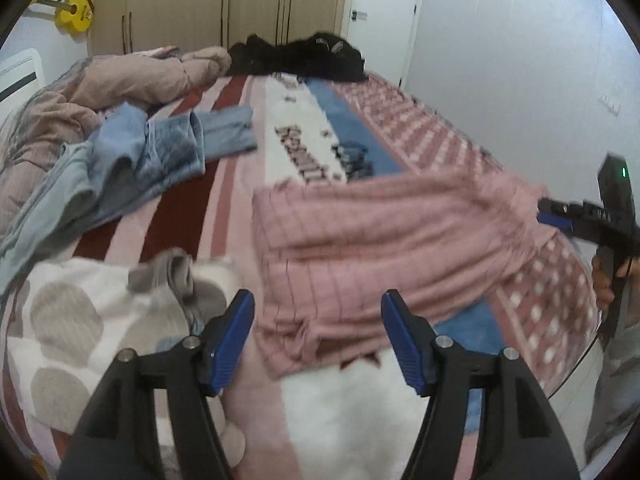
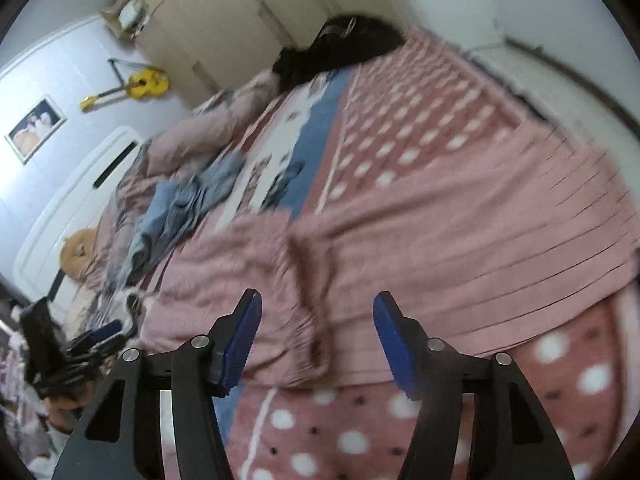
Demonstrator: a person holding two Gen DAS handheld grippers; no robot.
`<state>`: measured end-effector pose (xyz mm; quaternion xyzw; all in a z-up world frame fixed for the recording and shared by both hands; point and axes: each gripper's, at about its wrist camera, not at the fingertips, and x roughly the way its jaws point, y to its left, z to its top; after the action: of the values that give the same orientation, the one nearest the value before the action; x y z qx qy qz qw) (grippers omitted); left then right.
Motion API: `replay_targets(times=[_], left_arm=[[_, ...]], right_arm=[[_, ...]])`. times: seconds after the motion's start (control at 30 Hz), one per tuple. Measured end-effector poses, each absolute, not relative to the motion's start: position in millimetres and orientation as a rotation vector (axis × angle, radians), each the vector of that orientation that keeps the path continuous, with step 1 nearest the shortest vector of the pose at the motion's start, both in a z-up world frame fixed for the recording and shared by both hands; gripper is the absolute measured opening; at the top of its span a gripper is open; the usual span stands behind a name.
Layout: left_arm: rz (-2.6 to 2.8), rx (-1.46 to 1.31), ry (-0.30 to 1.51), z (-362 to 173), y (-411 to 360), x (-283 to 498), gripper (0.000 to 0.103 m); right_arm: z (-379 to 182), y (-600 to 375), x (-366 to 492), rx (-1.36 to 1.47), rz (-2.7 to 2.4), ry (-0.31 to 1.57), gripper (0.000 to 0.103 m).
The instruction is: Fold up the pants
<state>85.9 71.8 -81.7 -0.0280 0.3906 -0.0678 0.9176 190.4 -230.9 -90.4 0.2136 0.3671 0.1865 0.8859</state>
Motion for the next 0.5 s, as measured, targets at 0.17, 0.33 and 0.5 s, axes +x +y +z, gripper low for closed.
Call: replay_targets(times=[0.17,0.33,0.5], left_arm=[[-0.152,-0.146,0.759,-69,68,104,0.075],[-0.168,-0.209,0.760,-73,58,120,0.077],[-0.179,-0.261,0.762,-74,56,126,0.077]], right_arm=[[-104,-298,170,0.569,0.255,0.757,0.075],[-148,-333,167,0.723,0.237,0.811,0.073],[-152,-341,205,0.791,0.194,0.749,0.074]])
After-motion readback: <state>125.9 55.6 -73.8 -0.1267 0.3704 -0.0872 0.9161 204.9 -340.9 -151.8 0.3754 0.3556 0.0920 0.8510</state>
